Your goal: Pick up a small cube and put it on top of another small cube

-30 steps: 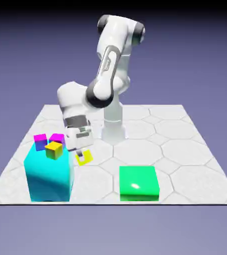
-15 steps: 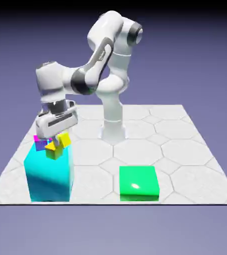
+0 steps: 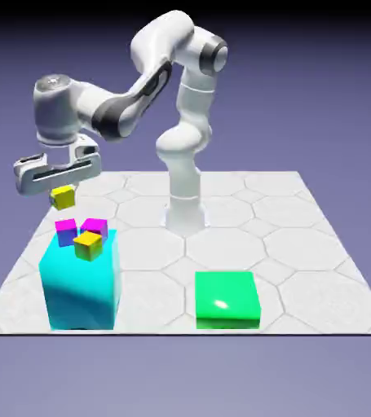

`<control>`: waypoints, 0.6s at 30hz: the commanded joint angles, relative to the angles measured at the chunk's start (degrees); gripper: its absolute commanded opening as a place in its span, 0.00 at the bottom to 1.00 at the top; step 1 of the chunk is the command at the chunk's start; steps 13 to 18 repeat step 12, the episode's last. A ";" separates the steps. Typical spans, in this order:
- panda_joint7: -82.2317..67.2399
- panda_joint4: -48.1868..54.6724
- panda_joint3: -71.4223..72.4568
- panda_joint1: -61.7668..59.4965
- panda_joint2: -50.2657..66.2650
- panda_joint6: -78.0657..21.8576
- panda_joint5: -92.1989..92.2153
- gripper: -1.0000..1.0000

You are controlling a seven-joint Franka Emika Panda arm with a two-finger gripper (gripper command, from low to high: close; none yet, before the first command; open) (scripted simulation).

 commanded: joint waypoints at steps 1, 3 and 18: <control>0.40 -0.24 2.07 -1.95 -0.47 0.29 -0.51 0.00; 1.24 -0.72 6.22 -5.84 -1.40 1.01 -1.61 0.00; 5.02 -2.90 24.90 -23.36 -5.58 4.22 -6.56 0.00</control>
